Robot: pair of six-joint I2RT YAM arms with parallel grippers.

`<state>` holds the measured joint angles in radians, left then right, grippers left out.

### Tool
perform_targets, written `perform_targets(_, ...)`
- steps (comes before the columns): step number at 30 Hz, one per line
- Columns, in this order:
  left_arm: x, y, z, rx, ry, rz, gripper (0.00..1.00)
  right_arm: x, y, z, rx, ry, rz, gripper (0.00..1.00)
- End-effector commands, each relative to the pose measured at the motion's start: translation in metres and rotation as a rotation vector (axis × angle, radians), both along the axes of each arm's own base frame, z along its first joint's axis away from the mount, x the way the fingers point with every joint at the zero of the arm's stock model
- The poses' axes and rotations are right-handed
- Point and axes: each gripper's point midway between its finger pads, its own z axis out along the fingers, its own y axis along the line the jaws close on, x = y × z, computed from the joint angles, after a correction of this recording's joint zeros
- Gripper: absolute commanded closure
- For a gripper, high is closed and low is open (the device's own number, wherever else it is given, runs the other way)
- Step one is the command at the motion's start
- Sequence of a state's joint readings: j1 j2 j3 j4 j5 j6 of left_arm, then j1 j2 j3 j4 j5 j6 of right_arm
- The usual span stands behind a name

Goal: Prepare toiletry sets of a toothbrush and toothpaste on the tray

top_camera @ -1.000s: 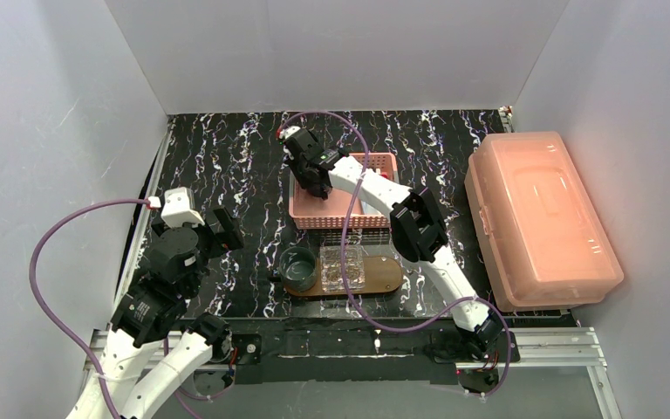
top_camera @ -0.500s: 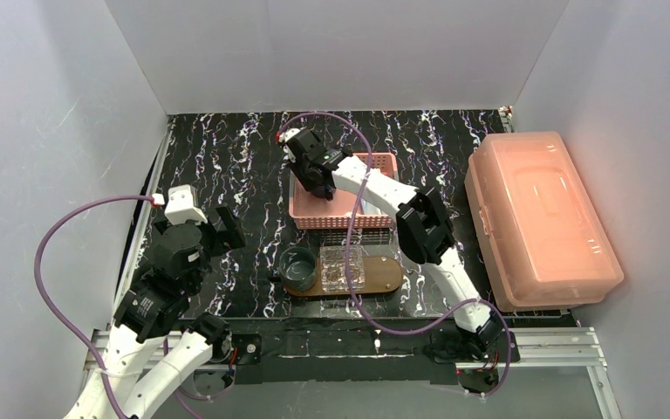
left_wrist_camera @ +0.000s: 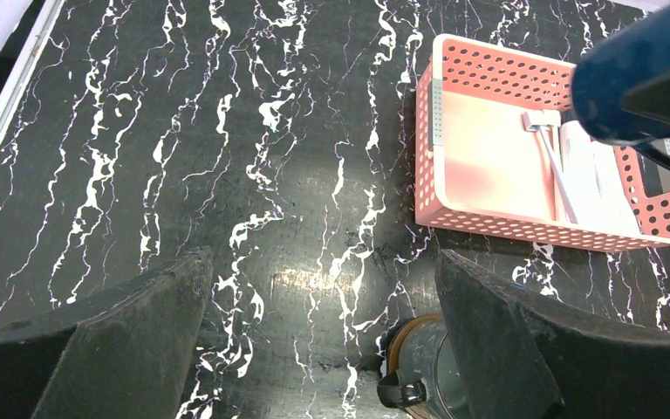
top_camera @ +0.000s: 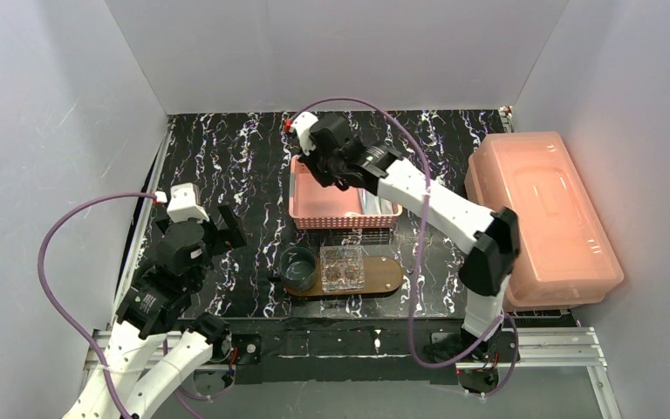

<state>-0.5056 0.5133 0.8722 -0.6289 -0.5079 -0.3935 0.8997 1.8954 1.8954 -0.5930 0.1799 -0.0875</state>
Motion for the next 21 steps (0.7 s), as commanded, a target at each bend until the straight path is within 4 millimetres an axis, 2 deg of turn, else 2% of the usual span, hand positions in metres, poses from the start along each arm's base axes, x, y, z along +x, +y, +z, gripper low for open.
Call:
perform_targets(1, 0.003, 0.001, -0.002, 0.008, 0.007, 0.01, 0.01, -0.019, -0.018, 0.045, 0.061, -0.103, 0.047, 0.99)
perform_targets(12, 0.005, -0.002, -0.006, 0.013, 0.029, -0.001, 0.01, -0.079, -0.098, 0.038, 0.014, -0.126, 0.03, 0.99)
perform_targets(21, 0.006, -0.003, -0.007, 0.014, 0.037, -0.001, 0.01, -0.114, -0.146, 0.017, -0.026, -0.066, 0.003, 0.99)
